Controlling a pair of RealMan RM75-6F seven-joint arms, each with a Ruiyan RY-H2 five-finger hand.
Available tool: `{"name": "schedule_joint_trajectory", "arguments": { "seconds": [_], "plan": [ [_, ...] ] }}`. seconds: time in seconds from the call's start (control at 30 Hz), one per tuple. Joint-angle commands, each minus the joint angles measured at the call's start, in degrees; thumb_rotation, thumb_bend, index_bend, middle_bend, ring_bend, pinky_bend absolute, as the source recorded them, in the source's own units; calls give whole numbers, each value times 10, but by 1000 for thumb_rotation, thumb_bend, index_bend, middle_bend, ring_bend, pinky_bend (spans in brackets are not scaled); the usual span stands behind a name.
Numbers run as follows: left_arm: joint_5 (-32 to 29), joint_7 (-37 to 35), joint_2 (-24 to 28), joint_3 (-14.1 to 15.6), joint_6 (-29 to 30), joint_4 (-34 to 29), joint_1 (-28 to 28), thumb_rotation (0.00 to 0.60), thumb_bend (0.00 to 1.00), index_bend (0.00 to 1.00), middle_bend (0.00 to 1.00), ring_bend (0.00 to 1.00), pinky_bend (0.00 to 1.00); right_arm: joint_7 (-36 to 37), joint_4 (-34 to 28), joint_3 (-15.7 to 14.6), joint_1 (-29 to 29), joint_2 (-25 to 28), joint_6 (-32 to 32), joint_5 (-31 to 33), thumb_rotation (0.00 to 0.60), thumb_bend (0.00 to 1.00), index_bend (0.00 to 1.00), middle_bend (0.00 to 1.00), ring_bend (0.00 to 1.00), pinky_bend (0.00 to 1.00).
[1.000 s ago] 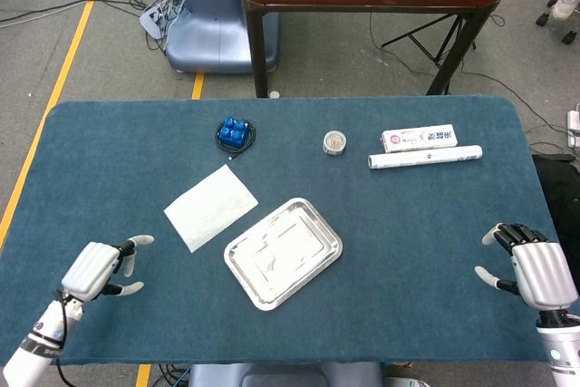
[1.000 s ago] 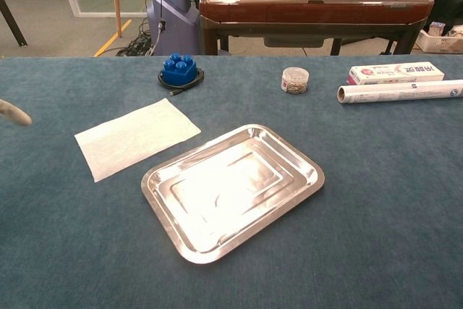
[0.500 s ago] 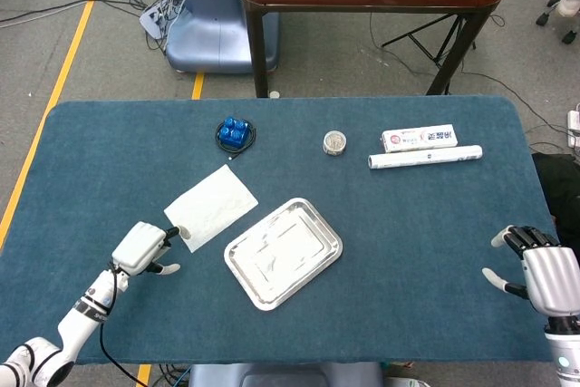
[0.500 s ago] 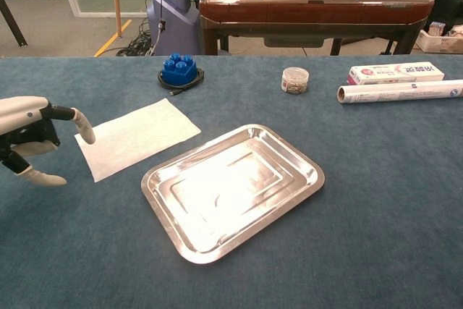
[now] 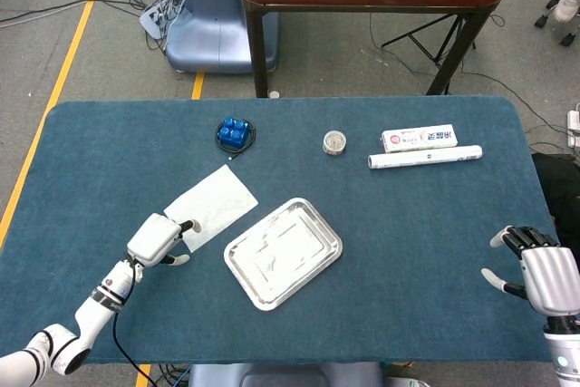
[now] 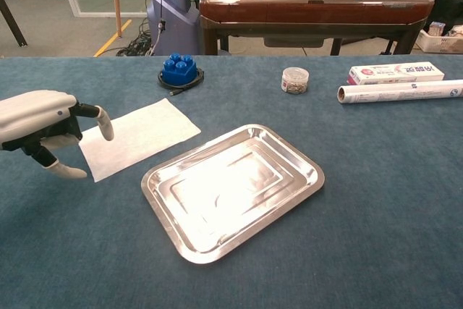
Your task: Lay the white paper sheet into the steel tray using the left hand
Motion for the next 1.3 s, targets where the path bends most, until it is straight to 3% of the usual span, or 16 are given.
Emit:
{"name": "schedule_joint_trajectory", "arguments": {
  "seconds": [0.03,0.3,0.7,1.1,1.3],
  "plan": [
    [-12,17,-7,1,-11,7,-4,600,130,414,1000,1000,1000,0,0,0,0,0,-1,0,600,96,469,427,343,472],
    [-32,50,-11,2,-30,16,-13,600,247,415,1000,1000,1000,0,-1,0,0,0,-1,0,600,95,469,427,343,472],
    [-34,105,7,16,-30,16,-15,600,280,416,1000,1000,1000,-3,-1,0,0,-1,-5,1,600,96,469,427,343,472],
    [-34,114,2,25,-24,34,-14,600,278,404,1000,1000,1000,-4,0,1,1,-1,-6,2,600,96,469,427,342,472],
    [-35,103,-9,25,-18,51,-15,600,225,394,1000,1000,1000,-4,0,1,1,-1,-7,2,600,96,469,427,343,472]
  ]
}}
